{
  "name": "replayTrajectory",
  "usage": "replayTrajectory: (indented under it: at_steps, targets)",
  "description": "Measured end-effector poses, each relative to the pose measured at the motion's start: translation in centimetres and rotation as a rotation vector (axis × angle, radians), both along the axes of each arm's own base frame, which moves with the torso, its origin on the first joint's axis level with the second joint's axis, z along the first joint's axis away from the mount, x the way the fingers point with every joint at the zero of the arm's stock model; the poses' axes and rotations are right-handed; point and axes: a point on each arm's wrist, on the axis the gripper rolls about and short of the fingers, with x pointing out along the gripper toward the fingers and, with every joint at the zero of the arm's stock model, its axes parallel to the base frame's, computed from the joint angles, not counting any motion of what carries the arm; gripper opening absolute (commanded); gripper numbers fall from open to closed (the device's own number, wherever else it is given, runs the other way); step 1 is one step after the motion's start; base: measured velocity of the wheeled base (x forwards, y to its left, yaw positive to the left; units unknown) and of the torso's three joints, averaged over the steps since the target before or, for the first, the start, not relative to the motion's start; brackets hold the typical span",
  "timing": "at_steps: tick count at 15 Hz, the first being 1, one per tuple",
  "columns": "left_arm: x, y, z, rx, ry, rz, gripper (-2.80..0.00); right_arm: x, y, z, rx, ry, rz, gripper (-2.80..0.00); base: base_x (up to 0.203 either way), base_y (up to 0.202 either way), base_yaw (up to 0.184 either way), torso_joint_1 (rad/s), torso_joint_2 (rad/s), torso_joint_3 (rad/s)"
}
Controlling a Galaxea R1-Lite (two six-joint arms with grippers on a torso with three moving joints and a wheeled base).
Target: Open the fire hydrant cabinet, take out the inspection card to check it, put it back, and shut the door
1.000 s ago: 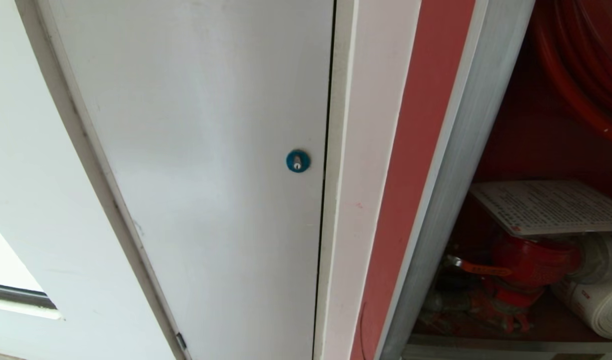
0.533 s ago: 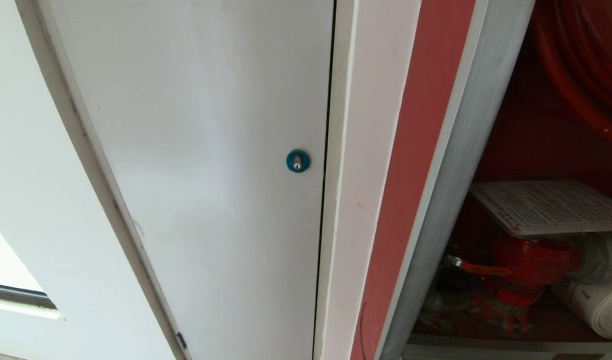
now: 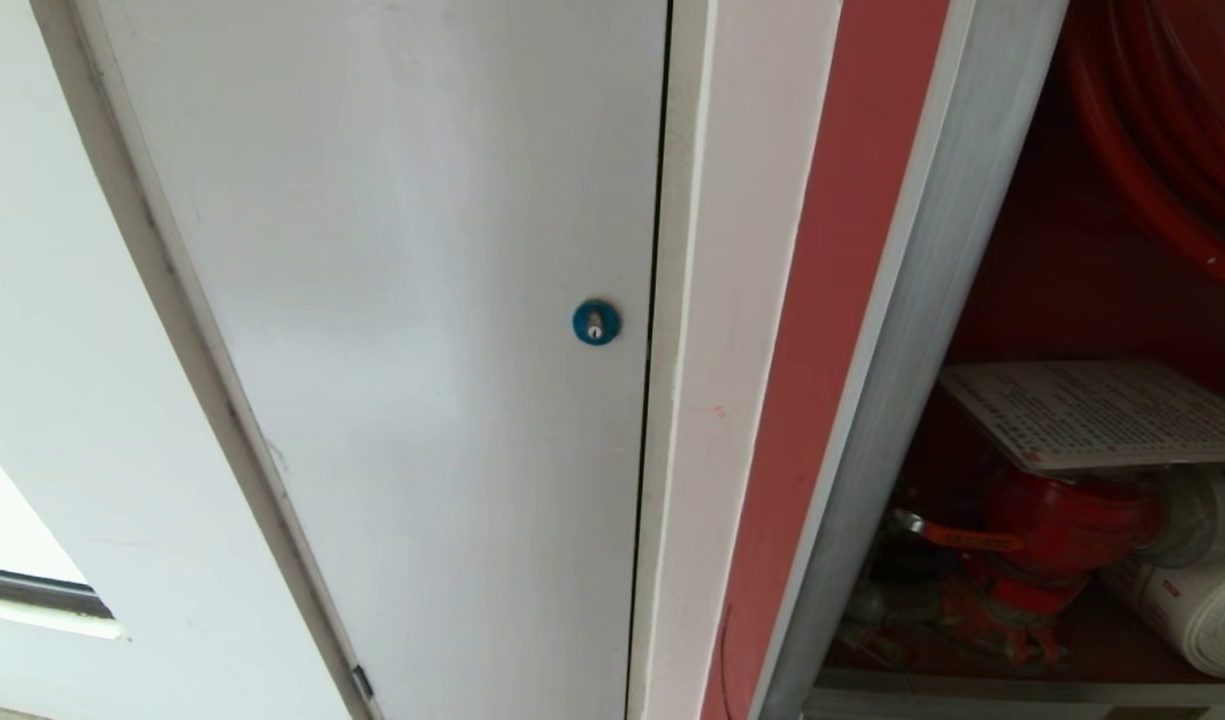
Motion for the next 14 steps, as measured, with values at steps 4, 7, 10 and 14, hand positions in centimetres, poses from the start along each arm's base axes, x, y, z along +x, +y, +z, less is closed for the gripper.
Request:
replayTrajectory:
  at_steps: [4, 7, 10, 14]
  targets:
    - [0.0, 0.0, 0.0, 0.0, 0.001, -0.001, -2.8, 3.6, 0.9, 1.2, -0.201, 0.168, 0.016, -2.8, 0.0, 0.0, 0.0, 0.0, 0.0, 0.0]
    - [0.0, 0.0, 0.0, 0.0, 0.0, 0.0, -2.8, 7.1, 0.7, 0.9, -0.391, 0.284, 0.033, -2.8, 0.0, 0.0, 0.0, 0.0, 0.0, 0.0]
    - [0.0, 0.0, 0.0, 0.0, 0.0, -0.001, -2.8, 9.1, 0.7, 0.5, -0.448, 0.344, 0.084, -2.8, 0.0, 0.0, 0.0, 0.0, 0.0, 0.0]
    - [0.0, 0.0, 0.0, 0.0, 0.0, 0.0, -2.8, 9.7, 0.1, 0.4, -0.504, 0.378, 0.141, -2.8, 0.0, 0.0, 0.0, 0.0, 0.0, 0.0]
